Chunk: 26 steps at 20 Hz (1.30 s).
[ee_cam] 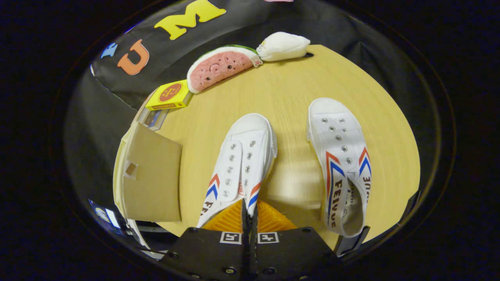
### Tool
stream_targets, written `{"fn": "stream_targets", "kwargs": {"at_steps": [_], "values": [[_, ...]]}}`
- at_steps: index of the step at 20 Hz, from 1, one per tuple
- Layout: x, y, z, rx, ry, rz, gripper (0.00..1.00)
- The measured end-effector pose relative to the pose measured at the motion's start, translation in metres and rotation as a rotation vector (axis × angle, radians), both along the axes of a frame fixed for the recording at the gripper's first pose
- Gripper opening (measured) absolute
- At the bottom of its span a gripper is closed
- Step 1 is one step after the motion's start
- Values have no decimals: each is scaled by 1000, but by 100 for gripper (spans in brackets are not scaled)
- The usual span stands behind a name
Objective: Open the storage box then place both shoes into the box .Put the left shoe in first, then the right shoe, with the right side of both shoes facing outward in a uniform manner.
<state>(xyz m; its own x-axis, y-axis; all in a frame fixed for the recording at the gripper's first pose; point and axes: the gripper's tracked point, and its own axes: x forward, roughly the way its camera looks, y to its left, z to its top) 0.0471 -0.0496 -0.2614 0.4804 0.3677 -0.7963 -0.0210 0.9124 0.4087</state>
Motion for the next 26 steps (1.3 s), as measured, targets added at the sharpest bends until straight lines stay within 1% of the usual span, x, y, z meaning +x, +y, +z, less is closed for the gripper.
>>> {"fn": "stream_targets", "kwargs": {"at_steps": [3, 6, 9, 13, 16, 20, 23, 26], "values": [[-4, 23, 44, -2, -68, 7, 0], [-10, 60, 96, 15, -134, 11, 0], [-15, 108, 143, 45, -183, 24, 0], [-17, 185, 175, 65, -216, 65, 0], [-18, 243, 177, 69, -222, 97, 0], [-19, 302, 158, 43, -224, 135, 0], [-21, 331, 137, 13, -213, 148, 0], [-18, 346, 116, -12, -200, 152, 0]]}}
